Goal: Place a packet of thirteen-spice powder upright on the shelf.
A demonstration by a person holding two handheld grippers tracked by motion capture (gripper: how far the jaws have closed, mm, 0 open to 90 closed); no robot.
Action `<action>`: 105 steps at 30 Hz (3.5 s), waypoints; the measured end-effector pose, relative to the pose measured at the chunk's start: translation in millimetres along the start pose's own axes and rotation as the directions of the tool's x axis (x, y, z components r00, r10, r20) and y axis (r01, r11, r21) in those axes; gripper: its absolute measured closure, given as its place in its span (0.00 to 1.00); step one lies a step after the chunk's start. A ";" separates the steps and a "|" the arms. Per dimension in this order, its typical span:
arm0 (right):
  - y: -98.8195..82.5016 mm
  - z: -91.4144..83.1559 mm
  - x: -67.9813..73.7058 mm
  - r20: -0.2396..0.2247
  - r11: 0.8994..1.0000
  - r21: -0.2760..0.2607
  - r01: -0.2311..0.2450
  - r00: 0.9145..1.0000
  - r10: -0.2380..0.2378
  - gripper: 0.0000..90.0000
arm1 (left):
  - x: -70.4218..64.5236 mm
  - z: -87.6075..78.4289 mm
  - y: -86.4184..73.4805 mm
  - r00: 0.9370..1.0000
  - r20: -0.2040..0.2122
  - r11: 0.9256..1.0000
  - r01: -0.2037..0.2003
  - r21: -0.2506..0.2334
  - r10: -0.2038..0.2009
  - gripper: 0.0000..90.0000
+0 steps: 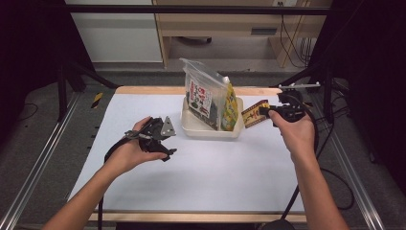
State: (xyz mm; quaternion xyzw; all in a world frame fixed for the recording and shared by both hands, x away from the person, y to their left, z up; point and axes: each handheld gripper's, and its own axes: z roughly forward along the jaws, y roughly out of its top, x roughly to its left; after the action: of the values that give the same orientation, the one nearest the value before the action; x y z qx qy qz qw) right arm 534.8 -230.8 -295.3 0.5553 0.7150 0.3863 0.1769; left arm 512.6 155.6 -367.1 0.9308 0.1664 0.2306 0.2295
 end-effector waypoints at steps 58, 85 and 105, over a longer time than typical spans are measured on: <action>32.1 90.8 33.7 0.215 0.990 0.092 -0.105 0.973 0.083 0.76 | -5.6 6.1 -24.2 0.999 0.028 1.000 0.023 0.019 -0.024 0.13; 14.4 94.4 19.9 0.093 0.992 -0.046 -0.120 0.988 0.124 0.56 | 0.8 -2.5 -37.1 0.998 -0.001 0.998 0.065 -0.006 -0.065 0.13; -9.1 43.7 18.0 0.018 0.978 -0.209 0.014 1.000 -0.010 0.35 | 8.7 -7.0 -55.7 0.982 -0.025 0.980 0.187 -0.072 -0.189 0.07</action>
State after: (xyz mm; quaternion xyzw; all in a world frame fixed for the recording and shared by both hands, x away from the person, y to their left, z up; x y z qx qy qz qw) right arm 552.9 -199.3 -326.8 0.5325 0.6721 0.4536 0.2428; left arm 504.9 208.4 -386.5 0.8986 0.2494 0.2284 0.2795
